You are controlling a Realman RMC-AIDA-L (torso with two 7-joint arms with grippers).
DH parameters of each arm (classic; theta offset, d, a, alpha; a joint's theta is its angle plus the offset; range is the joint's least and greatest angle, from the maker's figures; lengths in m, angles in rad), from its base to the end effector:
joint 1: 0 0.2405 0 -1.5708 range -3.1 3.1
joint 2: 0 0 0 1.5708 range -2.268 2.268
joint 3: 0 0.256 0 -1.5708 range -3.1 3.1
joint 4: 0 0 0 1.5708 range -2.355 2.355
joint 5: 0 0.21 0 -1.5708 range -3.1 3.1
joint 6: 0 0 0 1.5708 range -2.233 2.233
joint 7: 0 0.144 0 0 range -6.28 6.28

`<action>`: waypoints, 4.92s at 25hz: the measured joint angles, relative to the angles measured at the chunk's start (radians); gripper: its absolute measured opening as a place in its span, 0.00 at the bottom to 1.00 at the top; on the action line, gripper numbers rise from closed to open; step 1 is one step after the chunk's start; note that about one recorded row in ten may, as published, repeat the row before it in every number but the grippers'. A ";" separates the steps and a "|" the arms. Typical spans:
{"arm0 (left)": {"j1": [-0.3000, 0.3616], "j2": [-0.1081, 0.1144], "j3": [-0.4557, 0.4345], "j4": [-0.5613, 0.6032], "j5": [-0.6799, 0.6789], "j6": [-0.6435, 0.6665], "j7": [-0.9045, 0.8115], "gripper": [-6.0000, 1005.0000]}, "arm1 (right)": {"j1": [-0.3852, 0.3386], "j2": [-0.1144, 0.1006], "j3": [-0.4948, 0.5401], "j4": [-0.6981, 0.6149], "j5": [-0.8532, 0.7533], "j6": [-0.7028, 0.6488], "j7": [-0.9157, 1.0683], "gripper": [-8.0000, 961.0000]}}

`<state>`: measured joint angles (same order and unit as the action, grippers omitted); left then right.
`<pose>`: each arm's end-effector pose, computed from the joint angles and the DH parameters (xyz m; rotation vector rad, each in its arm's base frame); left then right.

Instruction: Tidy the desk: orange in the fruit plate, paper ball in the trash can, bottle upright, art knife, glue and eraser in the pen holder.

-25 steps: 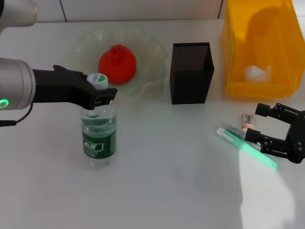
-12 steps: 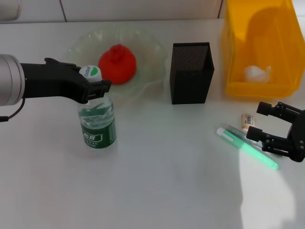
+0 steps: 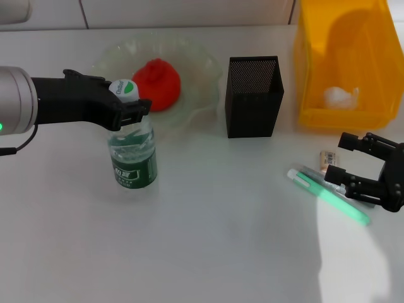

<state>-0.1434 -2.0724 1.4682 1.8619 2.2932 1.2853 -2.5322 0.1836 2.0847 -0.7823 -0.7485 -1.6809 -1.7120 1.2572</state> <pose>-0.1602 0.3014 0.0434 -2.4608 -0.7593 -0.1367 0.3059 0.2434 0.0268 -2.5166 0.6258 0.9576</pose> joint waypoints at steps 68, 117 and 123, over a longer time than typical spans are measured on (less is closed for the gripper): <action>0.073 0.002 0.178 -1.000 -1.187 0.156 1.600 0.63 | 0.060 -0.013 0.096 -0.772 -0.340 -0.051 0.833 0.82; 0.056 0.001 0.182 -1.095 -1.104 0.081 1.655 0.79 | 0.450 -0.003 -0.466 -0.421 -0.896 0.075 1.113 0.82; 0.058 0.002 0.181 -1.095 -1.106 0.081 1.655 0.79 | 0.469 -0.003 -0.466 -0.385 -0.894 0.094 1.112 0.82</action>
<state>-0.0854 -2.0707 1.6490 0.7672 1.1876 1.3667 -0.8775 0.6523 2.0815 -1.2487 -1.1335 -2.5754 -1.6183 2.3695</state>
